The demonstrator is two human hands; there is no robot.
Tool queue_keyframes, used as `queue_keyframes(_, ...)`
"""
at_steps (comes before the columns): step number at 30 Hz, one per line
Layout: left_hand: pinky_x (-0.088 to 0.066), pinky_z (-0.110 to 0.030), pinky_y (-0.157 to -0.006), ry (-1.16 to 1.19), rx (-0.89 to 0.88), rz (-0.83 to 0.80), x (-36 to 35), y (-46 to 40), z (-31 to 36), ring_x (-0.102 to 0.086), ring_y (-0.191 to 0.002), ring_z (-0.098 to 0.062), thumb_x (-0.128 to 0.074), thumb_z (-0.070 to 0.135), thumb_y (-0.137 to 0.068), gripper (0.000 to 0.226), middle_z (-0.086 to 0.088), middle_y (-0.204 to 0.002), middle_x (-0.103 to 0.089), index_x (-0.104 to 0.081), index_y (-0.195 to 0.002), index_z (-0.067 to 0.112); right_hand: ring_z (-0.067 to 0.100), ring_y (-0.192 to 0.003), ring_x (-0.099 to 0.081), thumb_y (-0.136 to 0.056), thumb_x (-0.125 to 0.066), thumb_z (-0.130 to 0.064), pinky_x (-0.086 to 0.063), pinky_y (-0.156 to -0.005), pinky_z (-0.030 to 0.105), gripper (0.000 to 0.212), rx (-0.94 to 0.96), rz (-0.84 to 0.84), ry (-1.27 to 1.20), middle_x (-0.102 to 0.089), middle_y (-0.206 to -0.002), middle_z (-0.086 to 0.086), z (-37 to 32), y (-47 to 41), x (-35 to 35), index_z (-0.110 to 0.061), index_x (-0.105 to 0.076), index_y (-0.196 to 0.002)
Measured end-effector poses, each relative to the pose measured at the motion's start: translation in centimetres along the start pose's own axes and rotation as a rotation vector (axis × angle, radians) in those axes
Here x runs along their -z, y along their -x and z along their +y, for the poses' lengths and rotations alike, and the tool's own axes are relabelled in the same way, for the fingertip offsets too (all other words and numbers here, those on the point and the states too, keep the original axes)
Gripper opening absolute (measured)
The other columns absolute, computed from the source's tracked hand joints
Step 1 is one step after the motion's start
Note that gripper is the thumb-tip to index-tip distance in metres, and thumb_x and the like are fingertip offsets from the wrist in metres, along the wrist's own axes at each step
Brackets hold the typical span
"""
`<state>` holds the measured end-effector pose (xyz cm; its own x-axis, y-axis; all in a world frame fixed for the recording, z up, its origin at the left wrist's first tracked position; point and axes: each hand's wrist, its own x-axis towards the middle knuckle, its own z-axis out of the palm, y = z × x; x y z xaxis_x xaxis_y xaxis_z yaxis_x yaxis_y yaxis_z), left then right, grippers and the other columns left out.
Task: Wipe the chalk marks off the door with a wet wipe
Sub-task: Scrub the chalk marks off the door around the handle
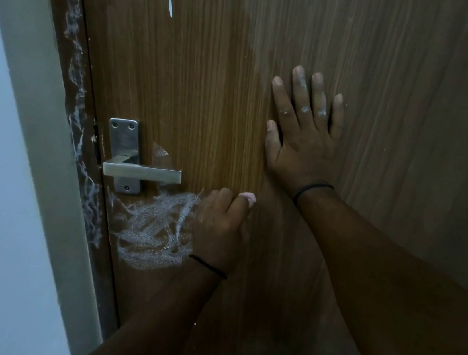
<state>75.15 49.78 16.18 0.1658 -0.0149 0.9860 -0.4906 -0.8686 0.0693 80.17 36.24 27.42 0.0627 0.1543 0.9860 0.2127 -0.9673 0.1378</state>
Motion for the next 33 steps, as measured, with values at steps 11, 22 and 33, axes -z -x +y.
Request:
queue_keyframes(11, -0.038, -0.032, -0.054, -0.024, -0.032, -0.034, 0.3, -0.7, -0.1, -0.045, -0.058, -0.017, -0.07, 0.009, -0.089, 0.017, -0.003, -0.065, -0.051, -0.066, -0.072, 0.007, 0.027, -0.148, -0.024, -0.101, -0.038, -0.037, -0.019, -0.118, 0.056, 0.052, 0.001, 0.031, -0.019, -0.032, -0.158, 0.005, -0.1, 0.0, -0.3, -0.023, -0.036, -0.151)
queue_keyframes(22, -0.045, -0.035, -0.061, -0.049, -0.014, -0.112, 2.5, 1.6, -3.2, -0.054, -0.066, -0.021, -0.073, 0.007, -0.084, 0.004, -0.008, -0.076, -0.06, -0.071, -0.082, 0.004, 0.028, -0.15, -0.017, -0.102, -0.034, -0.037, -0.013, -0.12, 0.055, 0.055, -0.048, -0.054, -0.026, -0.024, -0.162, 0.004, -0.4, 1.5, 0.2, -0.024, -0.026, -0.154)
queue_keyframes(33, -0.042, -0.034, -0.062, -0.067, -0.017, -0.062, 1.9, 2.0, -4.0, -0.051, -0.067, -0.021, -0.071, 0.007, -0.085, 0.004, -0.006, -0.075, -0.055, -0.07, -0.089, 0.007, 0.029, -0.15, -0.013, -0.1, -0.038, -0.038, -0.01, -0.12, 0.057, 0.059, -0.105, -0.095, -0.032, -0.02, -0.162, 0.006, -1.2, 4.1, 0.0, -0.022, -0.023, -0.154)
